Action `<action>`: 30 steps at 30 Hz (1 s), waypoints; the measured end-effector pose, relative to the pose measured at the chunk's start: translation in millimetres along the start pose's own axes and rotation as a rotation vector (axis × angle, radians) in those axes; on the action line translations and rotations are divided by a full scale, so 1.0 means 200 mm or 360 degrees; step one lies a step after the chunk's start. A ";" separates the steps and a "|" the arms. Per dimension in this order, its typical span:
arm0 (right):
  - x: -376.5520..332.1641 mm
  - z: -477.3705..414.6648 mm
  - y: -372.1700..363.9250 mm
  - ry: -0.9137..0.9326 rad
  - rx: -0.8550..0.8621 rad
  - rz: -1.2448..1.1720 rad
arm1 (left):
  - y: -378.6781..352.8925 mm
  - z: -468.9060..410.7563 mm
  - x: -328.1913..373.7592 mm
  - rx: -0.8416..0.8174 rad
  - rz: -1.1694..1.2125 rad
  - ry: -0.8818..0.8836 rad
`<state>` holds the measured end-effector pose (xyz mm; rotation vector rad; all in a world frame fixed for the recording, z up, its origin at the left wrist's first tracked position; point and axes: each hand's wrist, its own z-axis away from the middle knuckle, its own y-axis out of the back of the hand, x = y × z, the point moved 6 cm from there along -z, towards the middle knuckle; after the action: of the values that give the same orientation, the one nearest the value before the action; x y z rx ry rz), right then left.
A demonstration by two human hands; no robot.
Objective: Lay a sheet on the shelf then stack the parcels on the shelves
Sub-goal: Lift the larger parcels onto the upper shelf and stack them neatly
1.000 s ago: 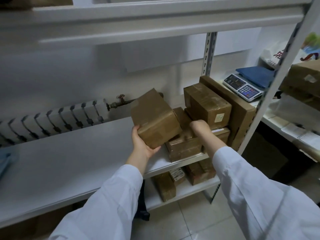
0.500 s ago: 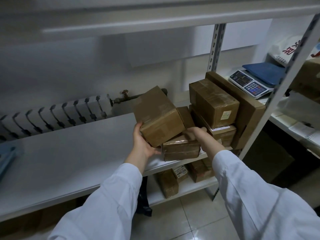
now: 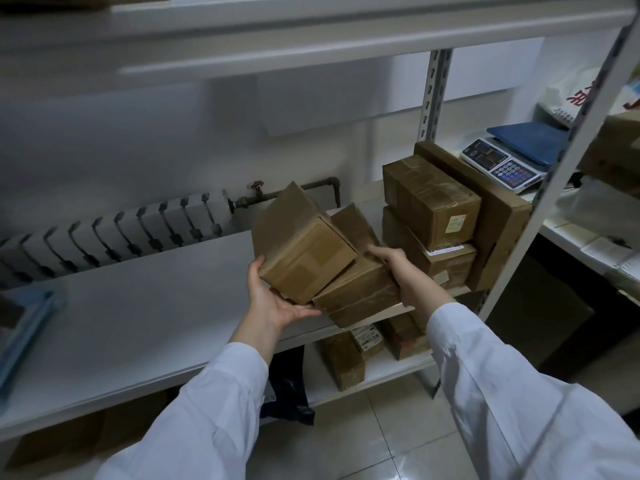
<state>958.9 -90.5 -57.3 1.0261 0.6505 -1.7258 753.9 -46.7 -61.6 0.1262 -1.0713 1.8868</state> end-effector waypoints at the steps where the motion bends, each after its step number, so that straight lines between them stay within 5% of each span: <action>1: -0.01 0.02 -0.01 0.0030 0.0010 -0.0004 | 0.01 0.02 0.00 0.0007 0.0018 0.0004; 30: -0.40 1.05 -0.76 0.0732 0.0347 0.1064 | 0.65 0.89 0.32 -0.0565 0.0465 -0.0369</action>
<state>760.5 -163.9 111.2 1.6015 0.3331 -0.9915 561.5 -156.3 -1.6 -0.0184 -1.6411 1.9340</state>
